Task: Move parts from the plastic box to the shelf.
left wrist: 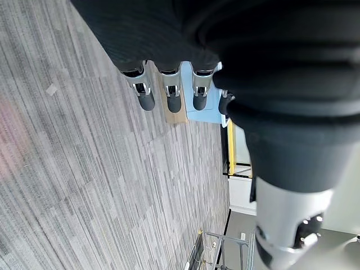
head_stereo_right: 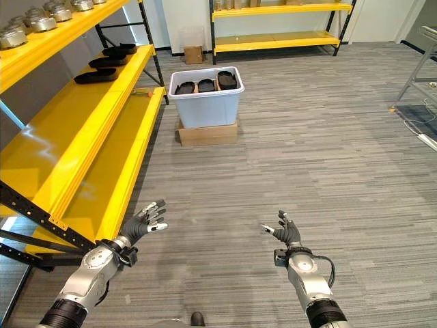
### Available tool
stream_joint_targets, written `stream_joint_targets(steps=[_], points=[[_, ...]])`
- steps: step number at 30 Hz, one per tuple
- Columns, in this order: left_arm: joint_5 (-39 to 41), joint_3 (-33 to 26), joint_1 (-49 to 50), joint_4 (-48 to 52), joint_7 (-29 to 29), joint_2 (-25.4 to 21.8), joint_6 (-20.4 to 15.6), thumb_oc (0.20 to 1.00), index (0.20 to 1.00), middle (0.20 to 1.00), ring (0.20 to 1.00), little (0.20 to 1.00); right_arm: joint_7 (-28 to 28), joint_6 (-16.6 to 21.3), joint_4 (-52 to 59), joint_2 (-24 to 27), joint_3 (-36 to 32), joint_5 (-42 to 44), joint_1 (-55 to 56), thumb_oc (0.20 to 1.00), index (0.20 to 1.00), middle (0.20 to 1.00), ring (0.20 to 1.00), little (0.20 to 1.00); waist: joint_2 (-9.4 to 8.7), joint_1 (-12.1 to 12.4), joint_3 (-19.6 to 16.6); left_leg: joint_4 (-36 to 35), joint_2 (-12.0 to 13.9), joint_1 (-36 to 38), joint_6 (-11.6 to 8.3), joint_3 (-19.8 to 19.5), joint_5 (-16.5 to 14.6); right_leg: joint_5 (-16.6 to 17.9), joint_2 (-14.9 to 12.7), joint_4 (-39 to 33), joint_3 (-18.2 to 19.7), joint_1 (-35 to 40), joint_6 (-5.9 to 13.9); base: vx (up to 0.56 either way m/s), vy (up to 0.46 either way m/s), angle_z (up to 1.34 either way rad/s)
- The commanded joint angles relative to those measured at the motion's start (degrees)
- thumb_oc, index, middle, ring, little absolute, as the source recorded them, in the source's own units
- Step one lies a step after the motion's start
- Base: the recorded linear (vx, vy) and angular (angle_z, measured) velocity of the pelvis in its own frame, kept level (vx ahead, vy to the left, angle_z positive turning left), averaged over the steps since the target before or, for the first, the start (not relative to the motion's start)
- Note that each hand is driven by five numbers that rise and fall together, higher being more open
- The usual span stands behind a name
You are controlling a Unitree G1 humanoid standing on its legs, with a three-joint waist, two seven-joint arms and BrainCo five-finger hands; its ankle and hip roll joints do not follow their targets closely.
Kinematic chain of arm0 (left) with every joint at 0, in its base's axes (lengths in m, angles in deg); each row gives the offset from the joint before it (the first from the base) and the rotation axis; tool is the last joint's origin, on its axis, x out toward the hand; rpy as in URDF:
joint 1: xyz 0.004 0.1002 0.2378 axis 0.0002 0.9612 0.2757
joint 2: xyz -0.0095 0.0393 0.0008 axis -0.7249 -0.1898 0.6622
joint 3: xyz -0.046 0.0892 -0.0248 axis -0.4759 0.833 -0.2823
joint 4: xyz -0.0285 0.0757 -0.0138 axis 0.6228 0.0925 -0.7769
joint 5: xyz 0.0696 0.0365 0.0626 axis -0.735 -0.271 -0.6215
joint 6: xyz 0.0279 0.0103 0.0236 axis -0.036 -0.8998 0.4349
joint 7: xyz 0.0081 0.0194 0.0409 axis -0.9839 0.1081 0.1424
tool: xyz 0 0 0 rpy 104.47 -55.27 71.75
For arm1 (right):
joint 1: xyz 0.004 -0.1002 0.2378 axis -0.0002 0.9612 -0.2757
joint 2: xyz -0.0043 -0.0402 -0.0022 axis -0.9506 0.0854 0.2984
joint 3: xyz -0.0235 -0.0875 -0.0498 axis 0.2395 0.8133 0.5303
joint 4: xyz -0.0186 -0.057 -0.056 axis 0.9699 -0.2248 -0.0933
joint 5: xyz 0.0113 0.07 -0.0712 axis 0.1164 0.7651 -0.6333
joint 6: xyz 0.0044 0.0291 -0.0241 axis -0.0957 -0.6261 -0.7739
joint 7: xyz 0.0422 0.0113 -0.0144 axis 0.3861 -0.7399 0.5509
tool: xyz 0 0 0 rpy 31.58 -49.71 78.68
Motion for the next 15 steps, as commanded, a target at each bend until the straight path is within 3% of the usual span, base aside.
stream_joint_targets(steps=[1,6,8,9,11,15], points=[[1.0,-0.3,-4.2,-2.5,-0.4,-1.5,-1.2,1.0,1.0,1.0,1.0,1.0,0.0,2.7,2.5,0.6,-1.0,2.0,-3.3,1.0,1.0,1.0,1.0,1.0,-1.9,0.6,-1.4,3.1,1.2,1.2,-2.17,-0.1,-4.5,5.1,-5.8,2.7,-2.4,-3.9,4.77,-0.02,0.147,-0.02],[3.0,-0.4,-4.5,-1.5,1.1,-0.8,-0.5,1.0,1.0,1.0,1.0,1.0,-0.6,3.3,2.5,0.3,-1.9,2.9,-3.9,1.0,1.0,1.0,1.0,1.0,-1.83,0.8,-0.6,3.9,-0.2,0.6,-0.31,-1.3,-5.5,3.3,-5.9,8.8,-1.7,-5.7,5.01,-0.01,0.18,-0.02],[2.7,0.6,-5.6,-3.3,-0.2,-0.7,0.1,1.0,1.0,1.0,1.0,1.0,-0.8,4.1,2.6,-0.1,-1.1,2.5,-4.5,1.0,1.0,1.0,1.0,1.0,-1.81,0.5,0.1,5.0,-1.2,-0.3,1.1,-1.9,-5.9,3.7,-6.5,17.8,-1.4,-9.7,5.74,-0.05,0.234,-0.08],[0.6,2.1,-7.2,-5.7,-1.9,-0.4,-3.0,1.0,1.0,1.0,1.0,1.0,-2.3,5.9,4.2,-0.1,0.0,2.9,-5.6,1.0,1.0,1.0,1.0,1.0,-1.67,0.1,2.2,6.2,-2.1,-1.1,2.65,-2.4,-6.7,6.7,-7.8,29.2,-0.8,-16.8,7.11,-0.07,0.24,-0.11],[0.7,2.2,-7.5,-5.6,-2.5,-0.4,-3.3,1.0,1.0,1.0,1.0,1.0,-2.1,6.2,4.7,-0.1,-0.1,2.2,-5.7,1.0,1.0,1.0,1.0,1.0,-1.67,-0.1,2.7,6.2,-2.4,-0.8,2.76,-2.4,-6.9,7.8,-8.2,30.2,-0.9,-18.2,7.34,0.02,0.109,-0.02],[1.1,2.1,-8.0,-3.8,-3.7,-0.6,-2.8,1.0,1.0,1.0,1.0,1.0,-1.7,5.9,6.8,0.0,0.1,-1.9,-5.2,1.0,1.0,1.0,1.0,1.0,-3.24,-1.4,4.0,7.1,-3.8,1.0,2.36,-4.4,-9.1,12.4,-7.4,17.0,0.9,-19.2,8.63,0.17,-0.053,0.04]])
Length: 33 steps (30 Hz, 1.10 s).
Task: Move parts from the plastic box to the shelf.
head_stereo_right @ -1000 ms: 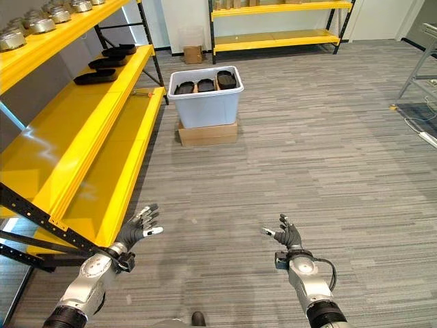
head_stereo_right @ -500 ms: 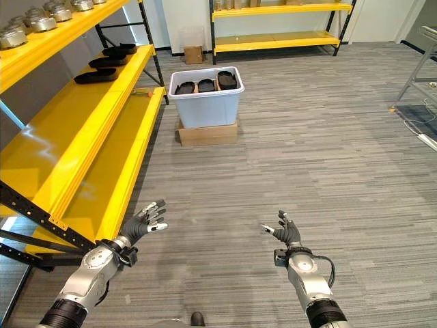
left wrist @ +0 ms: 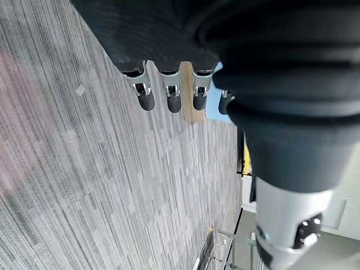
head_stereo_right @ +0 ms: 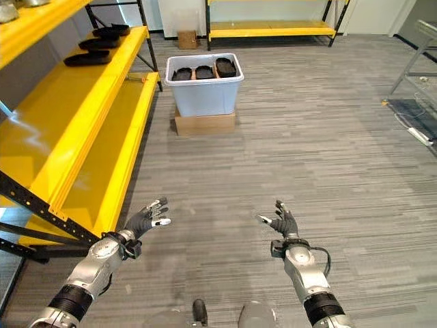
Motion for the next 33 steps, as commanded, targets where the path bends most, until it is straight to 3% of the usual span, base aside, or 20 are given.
stream_joint_targets(steps=[1,2,3,6,13,14,19,21,23,26,29,31,33], points=[[-0.3,-0.6,-1.4,3.9,-1.3,-0.3,-3.2,1.0,1.0,1.0,1.0,1.0,-0.5,3.6,0.2,-0.2,-1.5,-3.0,-3.0,1.0,1.0,1.0,1.0,1.0,-1.14,-0.2,-1.4,5.7,-0.2,1.3,-1.98,-4.9,-6.5,16.6,2.4,-17.5,1.2,4.3,2.13,0.18,-0.092,0.22],[-0.4,-0.6,-1.3,4.1,-1.2,-0.4,-3.1,1.0,1.0,1.0,1.0,1.0,-0.4,3.7,0.3,-0.2,-1.5,-2.9,-2.9,1.0,1.0,1.0,1.0,1.0,-1.23,-0.3,-1.4,5.7,-0.3,1.4,-1.98,-5.1,-6.7,17.0,2.4,-18.3,1.5,4.3,2.24,0.28,-0.147,0.29],[-1.3,0.3,-1.3,4.9,-1.0,-0.6,-3.2,1.0,1.0,1.0,1.0,1.0,-0.6,3.9,0.8,-0.4,-1.5,-2.6,-2.5,1.0,1.0,1.0,1.0,1.0,-2.26,-0.7,-0.9,6.2,-0.8,2.4,-1.84,-7.0,-7.9,21.2,1.2,-24.4,4.4,3.2,3.37,0.33,-0.173,0.27],[-2.0,1.1,-0.4,6.5,-0.2,-1.1,-2.8,1.0,1.0,1.0,1.0,1.0,0.6,4.0,1.4,-0.8,-2.6,-2.3,-1.4,1.0,1.0,1.0,1.0,1.0,-2.43,-1.0,0.0,6.7,-0.1,4.2,-1.75,-8.4,-9.3,23.2,-0.1,-27.8,5.4,2.1,4.08,0.43,-0.184,0.4],[-1.7,4.2,-2.6,5.9,-3.0,0.6,-1.6,1.0,1.0,1.0,1.0,1.0,0.6,3.3,1.8,0.7,-0.8,0.1,-2.2,1.0,1.0,1.0,1.0,1.0,-3.11,-0.9,-1.9,10.5,1.4,3.4,-2.73,-8.9,-10.3,17.1,1.3,-25.9,4.6,6.2,2.22,0.42,-0.133,0.46],[-1.5,4.5,-2.6,5.9,-3.9,0.9,-3.5,1.0,1.0,1.0,1.0,1.0,0.7,3.6,1.6,0.8,-0.1,-0.1,-2.6,1.0,1.0,1.0,1.0,1.0,-3.1,-0.9,-2.4,11.5,2.1,3.0,-3.15,-9.2,-10.6,15.1,2.3,-24.2,4.6,6.3,1.03,0.44,-0.15,0.21],[-1.2,3.6,-1.9,6.9,-6.7,2.5,-5.3,1.0,1.0,1.0,1.0,1.0,-0.3,3.6,2.9,0.9,1.7,-1.4,-2.3,1.0,1.0,1.0,1.0,1.0,-3.77,-1.2,-3.1,18.4,4.9,1.3,-4.56,-9.5,-12.9,9.8,5.7,-19.5,4.5,6.7,-2.96,0.48,-0.241,0.28],[-1.1,3.8,-1.5,7.2,-8.8,2.9,-6.5,1.0,1.0,1.0,1.0,1.0,0.3,3.7,2.4,2.0,1.5,-0.9,-2.2,1.0,1.0,1.0,1.0,1.0,-3.91,-1.1,-4.4,25.6,7.2,-1.1,-7.52,-6.5,-7.4,8.6,7.2,-22.7,1.6,9.7,-5.54,0.36,-0.293,0.32],[-0.7,3.6,-1.5,6.9,-9.6,3.4,-7.2,1.0,1.0,1.0,1.0,1.0,1.0,4.2,2.1,2.8,1.0,-1.1,-1.8,1.0,1.0,1.0,1.0,1.0,-4.15,-1.3,-4.5,35.8,9.7,-5.9,-9.27,-3.6,-3.8,7.6,7.6,-25.2,0.3,11.7,-7.49,0.16,-0.205,0.18],[-1.2,3.3,-1.4,6.4,-9.2,3.7,-7.5,1.0,1.0,1.0,1.0,1.0,1.7,4.7,1.4,3.4,0.2,-1.0,-1.3,1.0,1.0,1.0,1.0,1.0,-3.55,-1.5,-3.3,44.8,11.6,-13.8,-9.86,-4.4,-0.6,6.7,9.2,-25.9,1.0,13.7,-8.85,0.14,-0.11,0.06],[-1.1,3.1,-1.2,6.3,-8.8,3.3,-7.2,1.0,1.0,1.0,1.0,1.0,2.0,4.1,0.5,3.4,0.1,-0.6,-1.9,1.0,1.0,1.0,1.0,1.0,-3.23,-1.4,-2.2,37.4,12.3,-13.0,-9.61,-2.4,0.3,6.1,10.1,-26.2,2.6,15.5,-8.72,0.22,0.036,-0.07],[-0.5,2.3,0.3,6.8,-9.5,3.0,-7.2,1.0,1.0,1.0,1.0,1.0,1.9,2.6,3.0,2.8,0.5,-1.5,-0.9,1.0,1.0,1.0,1.0,1.0,-1.97,-1.5,-2.2,20.5,12.7,-12.7,-10.98,-2.6,6.3,5.6,11.2,-26.4,4.2,17.1,-8.13,0.33,0.219,-0.34],[-0.4,1.7,1.3,6.7,-9.9,3.0,-7.7,1.0,1.0,1.0,1.0,1.0,1.7,2.3,4.6,2.4,0.7,-2.4,0.3,1.0,1.0,1.0,1.0,1.0,-1.28,-1.4,-2.0,13.1,13.9,-13.0,-11.97,-2.9,10.3,5.1,11.6,-26.5,4.6,18.4,-7.92,0.31,0.205,-0.23]])
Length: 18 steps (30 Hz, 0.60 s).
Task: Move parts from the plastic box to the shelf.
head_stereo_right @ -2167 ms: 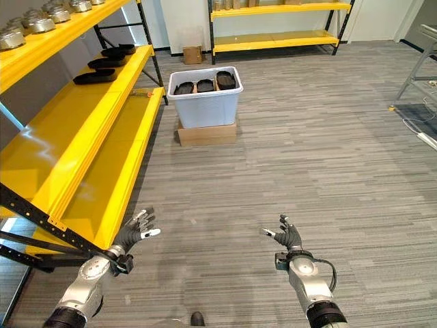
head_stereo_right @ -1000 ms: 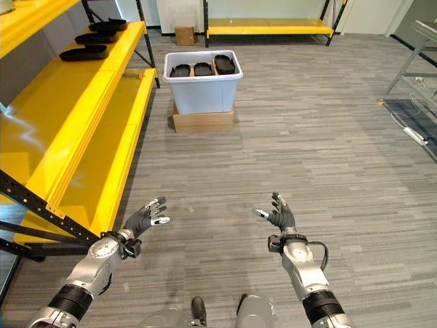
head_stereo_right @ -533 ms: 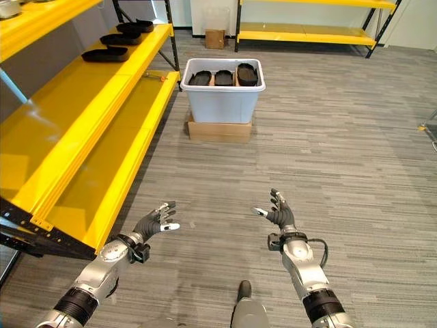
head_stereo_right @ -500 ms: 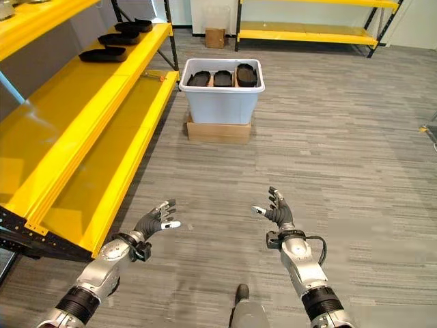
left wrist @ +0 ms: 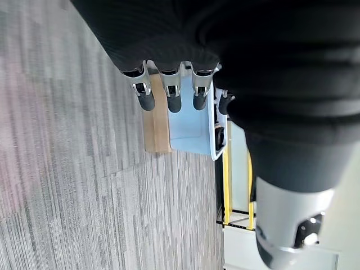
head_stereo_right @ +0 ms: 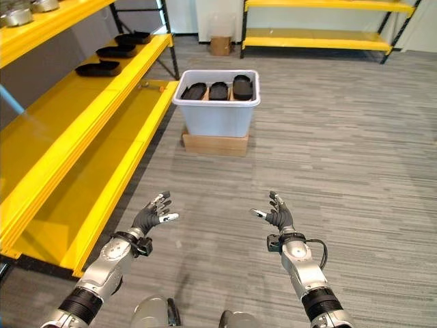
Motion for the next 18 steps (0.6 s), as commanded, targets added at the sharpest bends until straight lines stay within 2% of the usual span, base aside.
stream_joint_targets(steps=[1,2,3,6,8,10,11,15,18], points=[[0.5,-1.9,1.5,3.5,-0.5,0.4,-4.0,1.0,1.0,1.0,1.0,1.0,0.0,1.5,5.6,1.9,-0.4,-1.1,2.3,1.0,1.0,1.0,1.0,1.0,1.33,1.6,0.3,-3.7,2.0,2.9,-1.17,0.2,10.8,3.5,-1.2,1.2,4.9,-0.2,6.1,0.39,0.253,-0.04],[-1.0,-2.2,2.1,2.8,-0.2,0.5,-5.2,1.0,1.0,1.0,1.0,1.0,-0.4,1.9,5.9,1.8,-0.1,-0.9,3.0,1.0,1.0,1.0,1.0,1.0,1.76,1.9,0.7,-7.2,3.4,1.6,-1.87,-0.4,13.4,2.8,-1.1,2.2,5.3,0.5,6.03,0.39,0.25,0.0],[-1.5,-2.3,2.3,2.4,-0.1,0.6,-5.7,1.0,1.0,1.0,1.0,1.0,-0.1,2.2,5.7,1.7,0.0,-0.7,3.2,1.0,1.0,1.0,1.0,1.0,1.81,2.0,0.9,-8.0,3.8,1.1,-2.05,-0.6,13.7,2.4,-1.2,2.8,5.4,0.8,6.03,0.35,0.217,-0.2],[-4.0,-2.4,2.4,1.8,-0.7,0.2,-6.9,1.0,1.0,1.0,1.0,1.0,-0.1,3.0,4.2,1.4,0.5,0.7,3.1,1.0,1.0,1.0,1.0,1.0,2.23,2.4,1.2,-9.4,4.3,1.7,-1.97,-0.5,12.6,0.1,-1.3,6.2,5.4,1.4,6.14,0.36,0.253,-0.4],[-4.9,-2.9,2.8,3.2,-1.6,-0.2,-6.5,1.0,1.0,1.0,1.0,1.0,0.4,3.5,3.5,1.1,0.5,1.4,2.7,1.0,1.0,1.0,1.0,1.0,2.45,3.1,1.3,-7.8,3.4,2.0,-1.47,-3.7,11.8,-1.4,-1.0,8.7,6.5,1.1,6.08,0.28,0.231,-0.59],[-5.4,-3.0,2.5,4.3,-1.8,-0.9,-5.8,1.0,1.0,1.0,1.0,1.0,0.4,3.6,3.6,0.9,0.4,1.6,2.6,1.0,1.0,1.0,1.0,1.0,2.25,3.4,1.4,-3.2,2.0,1.8,-0.55,-4.8,9.4,-2.7,-1.2,10.9,6.8,1.0,5.8,0.33,0.329,-0.97],[-2.5,-2.7,1.6,4.2,0.2,-0.9,-5.9,1.0,1.0,1.0,1.0,1.0,0.0,3.4,4.1,0.6,0.2,2.0,2.8,1.0,1.0,1.0,1.0,1.0,1.46,3.6,1.0,0.2,0.1,1.8,0.78,-5.3,5.7,-2.7,-2.1,11.7,6.9,0.8,5.98,0.32,0.348,-0.47],[-2.3,-1.0,-0.5,4.5,1.7,-0.6,-4.7,1.0,1.0,1.0,1.0,1.0,-0.7,3.7,4.2,-0.3,0.8,2.4,2.3,1.0,1.0,1.0,1.0,1.0,0.58,4.4,0.3,0.7,-3.0,3.7,2.84,-6.7,2.1,-3.3,-3.3,12.9,6.7,0.7,6.99,0.21,0.248,0.12],[-3.1,0.3,-2.0,4.6,1.8,-0.8,-3.8,1.0,1.0,1.0,1.0,1.0,-1.1,4.4,3.6,-0.9,1.4,4.7,1.4,1.0,1.0,1.0,1.0,1.0,0.14,5.0,0.0,0.6,-4.2,4.6,3.94,-7.1,0.8,-4.2,-3.8,14.6,6.3,0.7,7.58,0.13,0.174,0.01]])
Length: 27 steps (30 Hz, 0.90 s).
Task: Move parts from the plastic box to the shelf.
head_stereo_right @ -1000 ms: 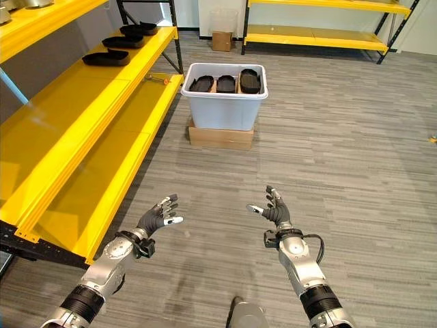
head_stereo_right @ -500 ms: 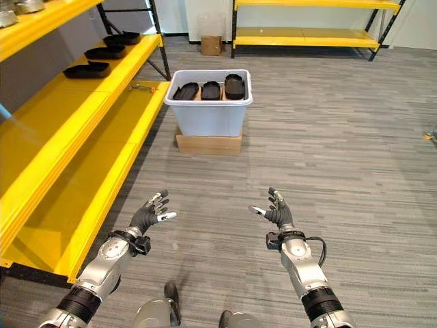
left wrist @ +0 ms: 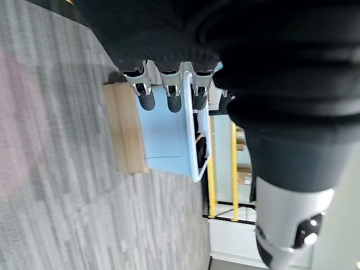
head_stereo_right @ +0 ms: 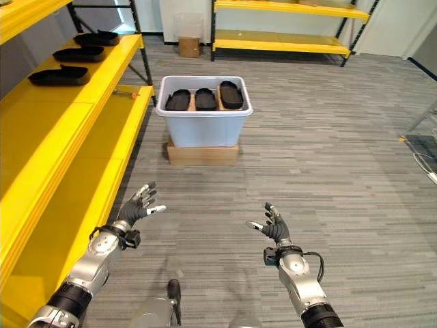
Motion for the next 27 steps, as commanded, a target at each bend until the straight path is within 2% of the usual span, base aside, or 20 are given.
stream_joint_targets(steps=[1,3,4,5,7,8,9,11,12,13,14,16,17,18,23,25,27], points=[[-1.0,3.0,-0.1,4.3,1.7,1.5,-1.0,1.0,1.0,1.0,1.0,1.0,-0.4,4.4,1.9,1.5,-0.5,6.1,-1.7,1.0,1.0,1.0,1.0,1.0,2.58,1.3,-2.9,4.3,2.8,-2.7,-2.49,-3.3,-2.9,5.2,5.7,4.1,-1.7,-3.2,-2.83,0.1,0.146,0.06],[-0.6,4.4,-2.1,4.4,2.1,1.3,1.0,1.0,1.0,1.0,1.0,1.0,-3.2,4.5,1.7,0.6,-0.5,7.8,-3.0,1.0,1.0,1.0,1.0,1.0,1.45,2.2,-3.6,4.4,0.6,-3.2,-0.64,-2.4,-4.7,6.2,5.5,8.7,-3.0,-3.6,-1.08,0.14,0.28,0.13],[0.9,5.1,-3.1,4.4,2.3,1.4,2.5,1.0,1.0,1.0,1.0,1.0,-5.4,4.0,1.3,0.1,-0.4,9.1,-4.6,1.0,1.0,1.0,1.0,1.0,0.34,3.6,-4.5,4.3,-1.5,-3.0,1.83,-0.5,-7.0,11.0,3.7,18.1,-5.8,-5.7,1.94,0.17,0.431,0.09],[0.7,4.7,-2.9,5.4,1.7,1.5,3.2,1.0,1.0,1.0,1.0,1.0,-6.9,3.5,1.5,-0.5,-0.2,8.6,-5.1,1.0,1.0,1.0,1.0,1.0,-0.06,4.5,-4.4,4.9,-2.7,-2.3,4.01,1.4,-9.1,14.1,0.4,27.0,-8.4,-8.7,3.81,0.12,0.345,-0.33],[1.5,3.9,-2.1,6.9,0.9,1.3,3.5,1.0,1.0,1.0,1.0,1.0,-7.0,3.1,0.9,-0.9,-0.6,8.4,-5.9,1.0,1.0,1.0,1.0,1.0,0.17,4.6,-3.9,5.3,-3.2,-1.0,5.09,2.8,-10.5,15.8,-0.5,28.1,-8.8,-11.8,3.82,0.12,0.157,-0.71],[1.6,3.6,-2.0,7.5,0.5,1.2,3.6,1.0,1.0,1.0,1.0,1.0,-6.7,3.1,0.6,-0.9,-0.6,8.4,-6.3,1.0,1.0,1.0,1.0,1.0,0.38,4.3,-3.6,5.4,-3.2,-0.5,5.02,2.8,-10.8,15.7,0.4,26.1,-8.5,-13.1,3.52,0.17,0.032,-0.46],[1.5,3.2,-2.0,8.1,0.2,1.1,3.4,1.0,1.0,1.0,1.0,1.0,-5.7,3.2,0.6,-0.5,-1.0,7.7,-6.8,1.0,1.0,1.0,1.0,1.0,1.06,3.2,-2.6,4.9,-3.4,1.5,4.13,1.7,-11.0,15.8,2.2,19.1,-7.6,-16.1,2.37,0.12,-0.048,-0.35],[1.2,3.1,-2.2,8.3,-0.1,1.2,3.4,1.0,1.0,1.0,1.0,1.0,-5.2,3.1,0.9,-0.1,-1.3,7.5,-6.9,1.0,1.0,1.0,1.0,1.0,1.3,2.7,-2.4,4.4,-3.4,2.5,3.62,1.3,-11.1,17.1,2.0,14.1,-7.7,-17.4,2.1,0.12,-0.09,-0.22],[0.8,3.2,-2.6,8.7,-0.7,1.2,3.7,1.0,1.0,1.0,1.0,1.0,-4.8,2.7,1.5,0.2,-1.7,7.4,-7.0,1.0,1.0,1.0,1.0,1.0,0.96,2.0,-1.5,3.9,-3.8,4.2,3.16,1.0,-12.2,20.9,0.0,5.3,-8.1,-19.3,3.2,0.3,-0.231,0.22],[0.7,3.8,-2.8,9.0,-1.7,0.8,3.8,1.0,1.0,1.0,1.0,1.0,-7.0,1.7,2.1,0.3,-2.1,6.4,-7.3,1.0,1.0,1.0,1.0,1.0,0.05,1.2,-0.6,3.8,-4.3,5.6,2.86,-0.2,-13.7,25.6,-2.5,-3.5,-6.3,-21.6,5.24,0.35,-0.25,0.36],[0.6,4.0,-2.7,9.1,-1.9,0.7,3.9,1.0,1.0,1.0,1.0,1.0,-7.7,1.3,2.1,0.2,-2.2,6.4,-7.3,1.0,1.0,1.0,1.0,1.0,0.07,1.0,-0.1,4.0,-4.2,6.3,2.79,-0.7,-14.3,26.9,-3.0,-6.0,-5.7,-21.5,5.64,0.42,-0.255,0.3],[0.2,4.3,0.0,10.2,-1.3,-0.1,3.3,1.0,1.0,1.0,1.0,1.0,-10.3,0.0,1.8,-1.1,-3.4,5.2,-6.0,1.0,1.0,1.0,1.0,1.0,0.23,0.9,1.2,5.0,-2.9,9.3,2.55,-3.1,-17.0,31.0,-6.6,-13.3,-2.9,-22.1,6.63,0.56,-0.249,0.27],[0.1,4.2,0.2,10.3,-1.1,-0.1,3.3,1.0,1.0,1.0,1.0,1.0,-10.6,-0.1,1.8,-1.1,-3.5,5.2,-5.8,1.0,1.0,1.0,1.0,1.0,0.28,0.9,1.3,5.1,-2.8,9.5,2.53,-3.3,-17.1,31.0,-6.7,-13.5,-3.0,-22.0,6.66,0.81,-0.32,0.39],[-1.2,4.3,2.0,10.4,-0.3,0.3,2.9,1.0,1.0,1.0,1.0,1.0,-11.9,-1.3,2.0,-1.0,-3.9,5.6,-5.2,1.0,1.0,1.0,1.0,1.0,0.46,0.9,0.8,6.0,-1.9,9.5,1.86,-4.4,-16.9,27.9,-6.0,-14.0,-2.4,-19.2,6.56,0.59,-0.222,0.38],[-0.8,5.6,2.2,9.2,-1.1,0.8,2.6,1.0,1.0,1.0,1.0,1.0,-12.0,-1.2,2.5,-0.7,-3.0,4.0,-4.9,1.0,1.0,1.0,1.0,1.0,0.39,-0.3,-0.2,7.2,-1.3,10.1,0.99,-6.3,-18.0,25.3,-4.4,-9.3,0.3,-18.6,6.16,0.42,-0.16,0.61],[-0.6,5.8,3.1,8.9,-2.4,1.0,1.9,1.0,1.0,1.0,1.0,1.0,-12.5,-1.3,3.3,-0.1,-2.2,2.7,-5.0,1.0,1.0,1.0,1.0,1.0,0.5,-0.8,-1.1,6.9,-0.1,11.5,0.24,-6.1,-18.3,23.2,-2.7,-5.2,-0.1,-19.2,4.91,0.45,-0.176,0.15],[0.0,5.9,3.3,8.7,-3.5,1.5,1.6,1.0,1.0,1.0,1.0,1.0,-12.3,-1.5,3.0,1.0,-2.0,2.8,-5.5,1.0,1.0,1.0,1.0,1.0,0.51,-1.5,-2.0,7.7,1.6,12.4,-0.6,-4.5,-18.7,20.6,-0.7,-3.0,-1.4,-19.2,2.59,0.39,-0.186,0.04]])
